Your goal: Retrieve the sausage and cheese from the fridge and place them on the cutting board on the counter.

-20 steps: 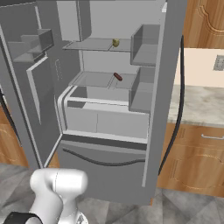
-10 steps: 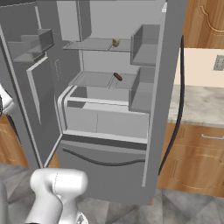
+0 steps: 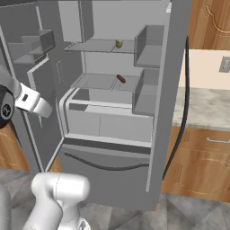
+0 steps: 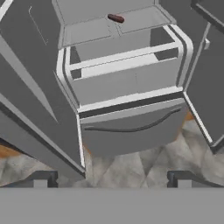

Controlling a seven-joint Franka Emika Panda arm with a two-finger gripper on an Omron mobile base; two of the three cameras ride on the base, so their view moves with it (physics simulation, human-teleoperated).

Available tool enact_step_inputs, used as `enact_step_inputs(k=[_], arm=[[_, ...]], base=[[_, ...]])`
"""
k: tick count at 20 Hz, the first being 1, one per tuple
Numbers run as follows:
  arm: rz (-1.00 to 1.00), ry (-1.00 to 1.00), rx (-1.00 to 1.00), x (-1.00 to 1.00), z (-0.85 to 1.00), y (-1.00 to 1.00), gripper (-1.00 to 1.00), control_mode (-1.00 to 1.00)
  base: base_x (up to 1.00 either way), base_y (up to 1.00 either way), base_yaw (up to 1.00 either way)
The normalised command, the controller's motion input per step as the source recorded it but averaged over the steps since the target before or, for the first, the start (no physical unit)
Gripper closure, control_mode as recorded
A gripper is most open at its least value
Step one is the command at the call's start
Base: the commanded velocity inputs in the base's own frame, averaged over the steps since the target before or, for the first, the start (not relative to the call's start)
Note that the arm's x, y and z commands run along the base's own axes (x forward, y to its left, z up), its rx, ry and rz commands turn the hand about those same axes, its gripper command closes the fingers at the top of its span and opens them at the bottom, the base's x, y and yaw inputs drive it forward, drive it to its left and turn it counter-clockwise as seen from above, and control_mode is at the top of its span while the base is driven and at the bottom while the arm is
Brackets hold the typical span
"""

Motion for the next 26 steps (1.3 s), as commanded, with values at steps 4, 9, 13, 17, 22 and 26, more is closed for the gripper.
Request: enact_step_inputs(k=[4,9,13,17,22,26], arm=[[0.11,0.06,-0.35,-0.08,-0.64,-0.97,-1.0,-1.0],[0.13,0.03,-0.05,0.01,-0.5,-0.49,-1.0,-1.0],[0.01,0.0,0.0,0.0,0.0,-0.01,-1.0,-1.0],[0.0,0.0,0.0,0.0,0.0,0.0,-1.0,-1.0],[0.0,0.0,0.0,0.0,0.0,0.0,-1.0,-1.0],[0.0,0.0,0.0,0.0,0.0,0.0,-1.0,-1.0]], base=[[0.0,0.0,0.0],[0.0,0.0,0.0],[0.0,0.0,0.0],[0.0,0.0,0.0],[0.0,0.0,0.0],[0.0,0.0,0.0]])
